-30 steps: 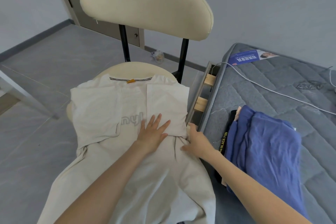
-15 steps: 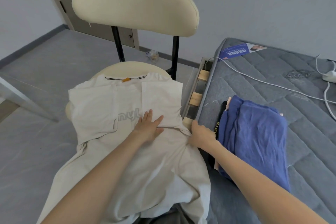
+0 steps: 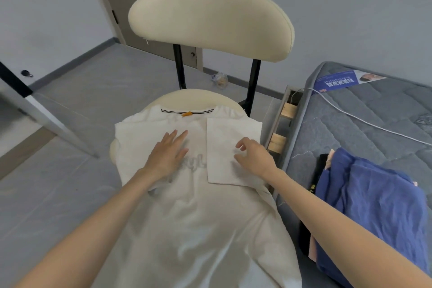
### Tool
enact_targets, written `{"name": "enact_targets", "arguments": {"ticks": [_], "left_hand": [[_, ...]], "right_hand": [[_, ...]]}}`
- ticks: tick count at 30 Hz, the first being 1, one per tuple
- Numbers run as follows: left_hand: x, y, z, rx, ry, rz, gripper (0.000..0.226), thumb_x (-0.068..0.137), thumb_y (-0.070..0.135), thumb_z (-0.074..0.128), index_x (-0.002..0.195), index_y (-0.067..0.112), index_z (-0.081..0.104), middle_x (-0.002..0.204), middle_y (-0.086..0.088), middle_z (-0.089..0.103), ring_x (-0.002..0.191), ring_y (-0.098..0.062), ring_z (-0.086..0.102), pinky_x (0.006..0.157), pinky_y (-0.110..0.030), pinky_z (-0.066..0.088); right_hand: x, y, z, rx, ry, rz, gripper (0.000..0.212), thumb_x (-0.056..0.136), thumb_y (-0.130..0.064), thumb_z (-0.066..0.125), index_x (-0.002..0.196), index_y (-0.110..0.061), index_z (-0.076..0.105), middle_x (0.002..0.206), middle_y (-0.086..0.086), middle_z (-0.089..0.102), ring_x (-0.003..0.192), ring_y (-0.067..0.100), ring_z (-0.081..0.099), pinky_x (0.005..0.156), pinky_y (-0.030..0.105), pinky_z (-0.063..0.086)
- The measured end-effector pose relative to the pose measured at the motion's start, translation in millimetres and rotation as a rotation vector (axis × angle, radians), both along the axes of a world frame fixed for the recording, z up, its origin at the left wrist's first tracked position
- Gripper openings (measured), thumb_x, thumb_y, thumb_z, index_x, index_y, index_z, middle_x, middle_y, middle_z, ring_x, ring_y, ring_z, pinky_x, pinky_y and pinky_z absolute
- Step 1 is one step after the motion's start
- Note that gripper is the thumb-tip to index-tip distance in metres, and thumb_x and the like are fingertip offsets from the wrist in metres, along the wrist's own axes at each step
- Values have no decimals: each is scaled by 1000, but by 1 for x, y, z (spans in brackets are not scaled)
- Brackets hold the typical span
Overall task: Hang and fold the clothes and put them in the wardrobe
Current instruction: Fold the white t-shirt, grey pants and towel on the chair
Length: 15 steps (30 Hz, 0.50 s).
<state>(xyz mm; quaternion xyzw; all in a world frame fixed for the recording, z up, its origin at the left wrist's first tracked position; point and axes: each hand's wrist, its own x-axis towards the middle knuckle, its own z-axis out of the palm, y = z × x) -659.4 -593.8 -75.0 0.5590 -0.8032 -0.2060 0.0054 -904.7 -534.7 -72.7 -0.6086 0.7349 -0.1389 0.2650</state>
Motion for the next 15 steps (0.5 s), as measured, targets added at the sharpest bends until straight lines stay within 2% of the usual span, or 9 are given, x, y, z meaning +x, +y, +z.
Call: {"name": "enact_targets", "arguments": {"ticks": [5,10,15], "left_hand": [[39,-42,-20,-31,-50,78,57,101,37,31,152,28,6,159,-8,5,146,-29,1,114,-44,19],[54,-88,-35,-83,-141,150,63,101,42,31,151,28,-4,159,-10,-12,144,-29,-19,115,-50,-3],[65,-128,-41,25,-224,222,83,94,50,44,150,24,-13,156,-20,-14,143,-35,-19,115,-52,-5]], "right_hand": [[2,-63,-16,-29,41,-23,37,91,-22,58,126,-17,46,131,7,48,119,24,44,97,40,44],[-1,-115,-32,11,151,-33,60,88,-17,58,142,-15,33,149,6,32,142,26,16,109,39,29],[-6,-153,-41,99,231,-3,88,78,-26,72,147,-13,20,154,8,20,147,29,-4,118,45,10]]}}
